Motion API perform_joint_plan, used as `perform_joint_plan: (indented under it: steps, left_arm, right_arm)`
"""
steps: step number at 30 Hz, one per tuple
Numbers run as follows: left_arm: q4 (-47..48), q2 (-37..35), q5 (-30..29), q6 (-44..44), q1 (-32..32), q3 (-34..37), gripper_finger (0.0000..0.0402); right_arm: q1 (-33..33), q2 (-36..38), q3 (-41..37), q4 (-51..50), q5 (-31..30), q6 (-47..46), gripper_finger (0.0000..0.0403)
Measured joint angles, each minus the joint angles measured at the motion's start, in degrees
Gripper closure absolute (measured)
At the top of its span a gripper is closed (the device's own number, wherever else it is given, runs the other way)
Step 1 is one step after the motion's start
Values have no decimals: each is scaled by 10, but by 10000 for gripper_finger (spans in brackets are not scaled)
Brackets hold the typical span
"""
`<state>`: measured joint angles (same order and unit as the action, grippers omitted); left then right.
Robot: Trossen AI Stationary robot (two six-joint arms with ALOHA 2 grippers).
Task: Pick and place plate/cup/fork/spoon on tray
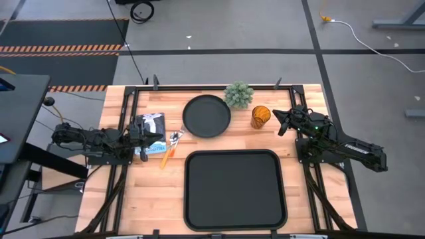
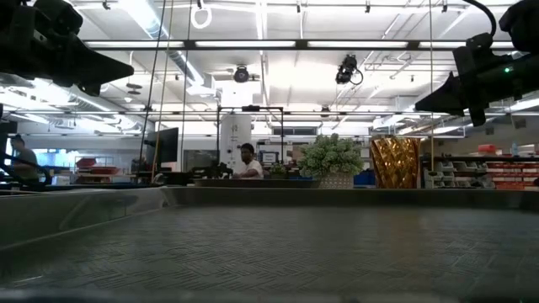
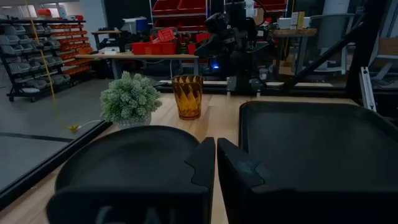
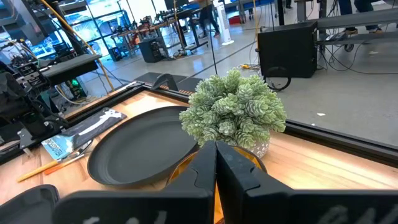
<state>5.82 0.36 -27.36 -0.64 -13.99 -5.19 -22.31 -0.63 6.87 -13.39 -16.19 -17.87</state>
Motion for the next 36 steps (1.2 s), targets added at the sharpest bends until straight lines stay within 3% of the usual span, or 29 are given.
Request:
perform_joint_plan:
  steps: [8,16,21,30,36]
  left_arm:
    - [-5,0,0,0,0,0,377]
    - [-157,0,14,-61,5,0,377]
    - [-223,0,76,-60,6,0,377]
    - [-228,0,115,85,7,0,377]
    - [-239,11,45,125,7,0,376]
  right_arm:
    - [0,0,0,0,0,0,388]
    - [0,0,0,0,0,0,388]
    - [0,0,0,0,0,0,388]
    - [0,0,0,0,0,0,388]
    - [0,0,0,6,0,0,388]
